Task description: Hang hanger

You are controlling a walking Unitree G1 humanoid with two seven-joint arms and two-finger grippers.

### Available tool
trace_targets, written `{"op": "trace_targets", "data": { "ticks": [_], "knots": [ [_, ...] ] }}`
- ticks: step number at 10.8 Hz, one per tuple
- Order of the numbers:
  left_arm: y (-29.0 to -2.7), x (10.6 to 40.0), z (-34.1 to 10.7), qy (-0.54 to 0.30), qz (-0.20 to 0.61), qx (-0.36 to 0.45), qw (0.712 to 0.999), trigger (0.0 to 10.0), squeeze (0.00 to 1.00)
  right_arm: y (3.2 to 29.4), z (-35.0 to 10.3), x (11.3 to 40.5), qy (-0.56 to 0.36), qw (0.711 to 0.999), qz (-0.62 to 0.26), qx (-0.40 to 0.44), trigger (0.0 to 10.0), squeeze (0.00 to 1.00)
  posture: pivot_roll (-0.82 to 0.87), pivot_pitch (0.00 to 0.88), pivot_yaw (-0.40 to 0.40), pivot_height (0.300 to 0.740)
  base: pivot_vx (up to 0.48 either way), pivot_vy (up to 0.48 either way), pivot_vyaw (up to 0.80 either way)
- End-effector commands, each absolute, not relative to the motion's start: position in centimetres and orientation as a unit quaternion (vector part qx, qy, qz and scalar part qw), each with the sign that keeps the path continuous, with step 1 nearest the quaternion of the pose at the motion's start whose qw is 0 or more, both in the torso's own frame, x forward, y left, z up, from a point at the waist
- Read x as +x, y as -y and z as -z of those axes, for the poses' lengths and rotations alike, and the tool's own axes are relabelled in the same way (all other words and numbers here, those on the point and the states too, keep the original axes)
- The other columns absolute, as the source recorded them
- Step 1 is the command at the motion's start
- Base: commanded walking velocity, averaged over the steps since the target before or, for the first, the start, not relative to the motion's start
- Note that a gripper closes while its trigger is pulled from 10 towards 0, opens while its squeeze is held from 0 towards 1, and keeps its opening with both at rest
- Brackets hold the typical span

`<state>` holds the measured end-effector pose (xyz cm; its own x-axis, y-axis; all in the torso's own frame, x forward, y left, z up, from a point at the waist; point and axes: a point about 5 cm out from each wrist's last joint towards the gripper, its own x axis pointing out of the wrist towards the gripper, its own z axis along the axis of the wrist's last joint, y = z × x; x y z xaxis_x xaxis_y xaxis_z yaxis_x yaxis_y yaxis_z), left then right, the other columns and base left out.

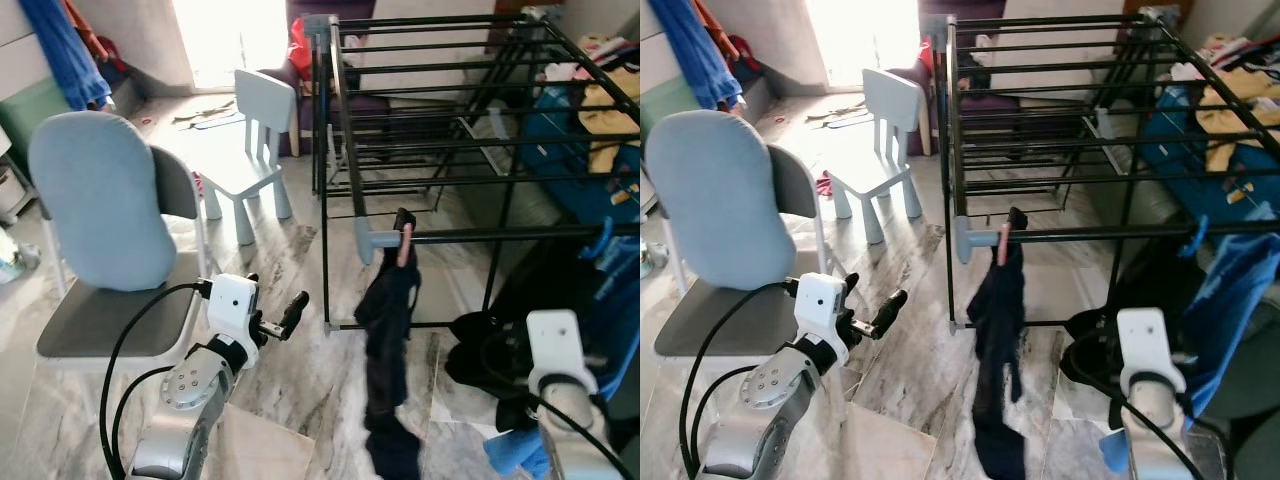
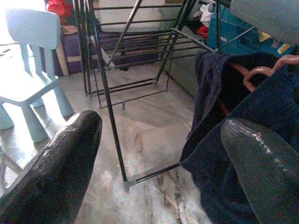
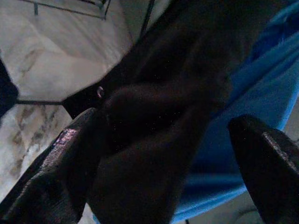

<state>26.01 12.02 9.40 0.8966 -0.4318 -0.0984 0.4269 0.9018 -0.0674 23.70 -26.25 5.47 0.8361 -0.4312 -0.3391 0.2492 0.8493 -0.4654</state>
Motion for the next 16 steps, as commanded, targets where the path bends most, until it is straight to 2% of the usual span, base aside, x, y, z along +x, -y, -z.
{"op": "trace_targets", "data": {
  "ticks": [1, 4, 5, 8, 12, 14, 16],
  "knots": [
    [-11.9, 26.2, -9.4, -0.054, 0.22, -0.019, 0.974, 10.0, 0.0, 26.5, -6.1, 24.3, -0.207, 0.938, 0.188, -0.204, 10.0, 0.18, -0.19, 0.0, 0.04, 0.74, 0.0, -0.277, 0.0],
    [-12.0, 26.2, -9.3, -0.055, 0.218, -0.02, 0.974, 10.0, 0.0, 26.6, -6.2, 24.6, -0.204, 0.938, 0.19, -0.204, 10.0, 0.14, -0.19, 0.0, 0.041, 0.74, 0.0, -0.375, 0.0],
    [-12.0, 26.2, -9.1, -0.059, 0.213, -0.025, 0.975, 10.0, 0.0, 26.5, -6.2, 24.6, -0.203, 0.939, 0.188, -0.202, 10.0, 0.07, -0.19, 0.0, 0.037, 0.74, 0.0, 0.0, 0.0],
    [-12.2, 26.2, -9.0, -0.061, 0.202, -0.037, 0.977, 10.0, 0.0, 25.8, -6.2, 24.9, -0.194, 0.948, 0.167, -0.191, 10.0, 0.0, -0.19, 0.0, 0.037, 0.74, 0.0, 0.0, 0.0],
    [-12.6, 26.5, -9.0, -0.061, 0.191, -0.051, 0.978, 10.0, 0.0, 24.7, -6.3, 25.5, -0.18, 0.959, 0.126, -0.182, 10.0, 0.0, -0.19, 0.0, 0.032, 0.74, 0.0, 0.0, 0.0],
    [-12.6, 26.6, -9.0, -0.062, 0.191, -0.051, 0.978, 10.0, 0.0, 24.3, -6.5, 25.7, -0.17, 0.962, 0.109, -0.185, 10.0, 0.0, -0.19, 0.0, 0.033, 0.74, 0.0, 0.371, 0.0],
    [-12.6, 26.6, -8.9, -0.063, 0.191, -0.047, 0.978, 10.0, 0.0, 24.5, -6.6, 25.7, -0.168, 0.959, 0.111, -0.199, 10.0, 0.0, -0.19, 0.0, 0.033, 0.74, 0.0, 0.0, 0.0]
  ]
}}
